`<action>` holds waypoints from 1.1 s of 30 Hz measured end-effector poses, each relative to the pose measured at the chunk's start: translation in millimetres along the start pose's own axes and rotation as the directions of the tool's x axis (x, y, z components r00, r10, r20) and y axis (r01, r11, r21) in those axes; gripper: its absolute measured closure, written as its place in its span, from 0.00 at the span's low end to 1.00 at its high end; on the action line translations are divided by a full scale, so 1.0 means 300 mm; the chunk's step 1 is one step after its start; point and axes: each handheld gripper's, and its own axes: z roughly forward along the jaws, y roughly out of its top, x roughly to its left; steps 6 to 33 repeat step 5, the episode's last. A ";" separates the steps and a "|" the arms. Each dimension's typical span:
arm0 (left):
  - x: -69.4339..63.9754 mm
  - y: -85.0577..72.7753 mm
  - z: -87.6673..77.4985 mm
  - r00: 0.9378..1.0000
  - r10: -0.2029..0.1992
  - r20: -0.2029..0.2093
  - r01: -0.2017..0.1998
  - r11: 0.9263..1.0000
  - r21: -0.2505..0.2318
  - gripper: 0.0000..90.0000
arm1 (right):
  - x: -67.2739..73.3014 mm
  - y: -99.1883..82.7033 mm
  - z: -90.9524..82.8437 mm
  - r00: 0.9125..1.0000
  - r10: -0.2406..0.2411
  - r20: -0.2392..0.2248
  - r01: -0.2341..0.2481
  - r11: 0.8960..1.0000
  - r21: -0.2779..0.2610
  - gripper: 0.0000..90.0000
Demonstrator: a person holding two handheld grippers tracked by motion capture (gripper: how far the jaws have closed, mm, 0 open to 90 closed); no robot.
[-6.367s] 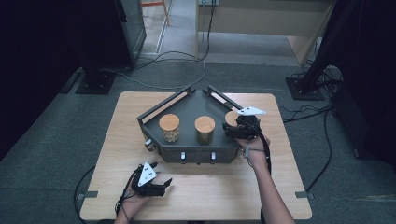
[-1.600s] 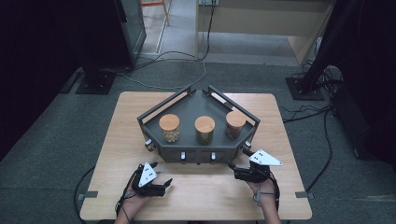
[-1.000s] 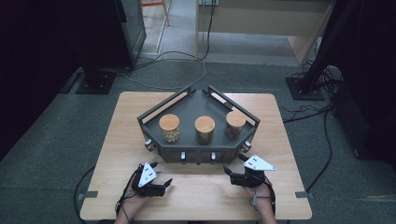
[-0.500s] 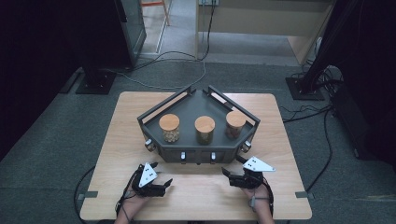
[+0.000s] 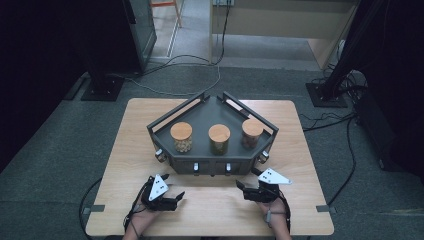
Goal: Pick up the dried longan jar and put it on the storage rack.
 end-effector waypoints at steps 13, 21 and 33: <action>-0.001 -0.002 -0.001 1.000 -0.002 -0.003 0.002 1.000 -0.004 0.14 | -0.003 -0.001 0.002 1.000 0.006 -0.004 -0.006 1.000 -0.001 0.22; -0.001 -0.002 -0.001 1.000 -0.002 -0.003 0.002 1.000 -0.004 0.14 | -0.003 -0.001 0.002 1.000 0.006 -0.004 -0.006 1.000 -0.001 0.22; -0.001 -0.002 -0.001 1.000 -0.002 -0.003 0.002 1.000 -0.004 0.14 | -0.003 -0.001 0.002 1.000 0.006 -0.004 -0.006 1.000 -0.001 0.22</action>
